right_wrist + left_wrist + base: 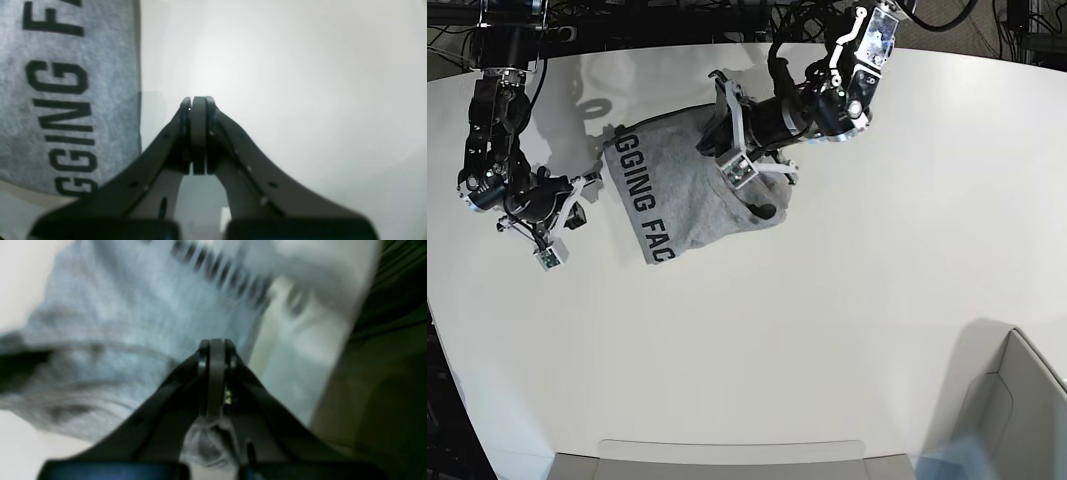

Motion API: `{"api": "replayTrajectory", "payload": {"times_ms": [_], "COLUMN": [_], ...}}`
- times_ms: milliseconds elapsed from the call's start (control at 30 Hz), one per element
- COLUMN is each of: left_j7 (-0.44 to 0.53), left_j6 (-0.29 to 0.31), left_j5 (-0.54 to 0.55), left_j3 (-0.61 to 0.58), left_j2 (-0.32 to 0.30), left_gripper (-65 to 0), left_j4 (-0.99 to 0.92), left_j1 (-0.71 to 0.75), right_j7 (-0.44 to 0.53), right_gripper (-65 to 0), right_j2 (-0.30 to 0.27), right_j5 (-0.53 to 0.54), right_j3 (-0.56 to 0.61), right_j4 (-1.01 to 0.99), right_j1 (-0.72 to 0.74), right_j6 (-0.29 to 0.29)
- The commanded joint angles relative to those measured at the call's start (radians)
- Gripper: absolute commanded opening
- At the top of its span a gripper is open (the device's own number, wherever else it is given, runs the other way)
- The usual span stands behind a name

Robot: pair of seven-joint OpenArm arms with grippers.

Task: Fold the T-shirt properly
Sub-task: 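Hold the bundle with the left gripper and tuck it with the right gripper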

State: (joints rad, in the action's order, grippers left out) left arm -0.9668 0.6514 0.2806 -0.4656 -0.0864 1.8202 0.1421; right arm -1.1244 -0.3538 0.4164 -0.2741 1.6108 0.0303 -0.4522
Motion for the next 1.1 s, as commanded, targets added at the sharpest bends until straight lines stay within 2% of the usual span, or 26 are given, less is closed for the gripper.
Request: {"api": "replayTrajectory", "payload": {"times_ms": [0,167,333,500,667,800,1067], "left_j7": [0.022,0.015,0.013,0.012,0.012,0.012,0.012], "left_j6": [0.005,0.005,0.005,0.005,0.006,0.015,0.005], "left_j5": [-0.008,-0.109,-0.111,-0.111,-0.105,-0.105,-0.111], "left_j3": [-0.002,0.118,0.333,0.423,0.411,0.396,0.064], "left_j2": [0.009,0.004,0.003,0.007,0.017,0.052,-0.026], "left_gripper": [-65.0,-65.0,-65.0,-65.0,-65.0,-65.0,-65.0], "left_j4": [0.005,-0.003,-0.009,-0.009,0.108,0.201,0.072], "left_j1": [-0.005,-0.002,-0.002,-0.005,0.018,0.060,0.050], "right_j7": [0.017,0.017,0.017,0.017,0.017,0.019,0.128], "right_gripper": [-65.0,-65.0,-65.0,-65.0,-65.0,-65.0,-65.0], "right_j2": [-0.014,-0.006,-0.008,-0.014,-0.008,0.012,0.034], "right_j5": [0.008,0.009,0.009,0.009,0.009,0.006,0.005], "right_j3": [-0.004,-0.004,0.016,0.111,0.164,0.223,0.370], "right_j4": [0.018,0.019,0.019,0.019,0.019,0.010,-0.183], "right_j1": [0.021,0.027,0.033,0.041,0.081,0.141,0.248], "right_j6": [-0.003,-0.004,-0.004,-0.004,-0.004,-0.004,-0.001]}}
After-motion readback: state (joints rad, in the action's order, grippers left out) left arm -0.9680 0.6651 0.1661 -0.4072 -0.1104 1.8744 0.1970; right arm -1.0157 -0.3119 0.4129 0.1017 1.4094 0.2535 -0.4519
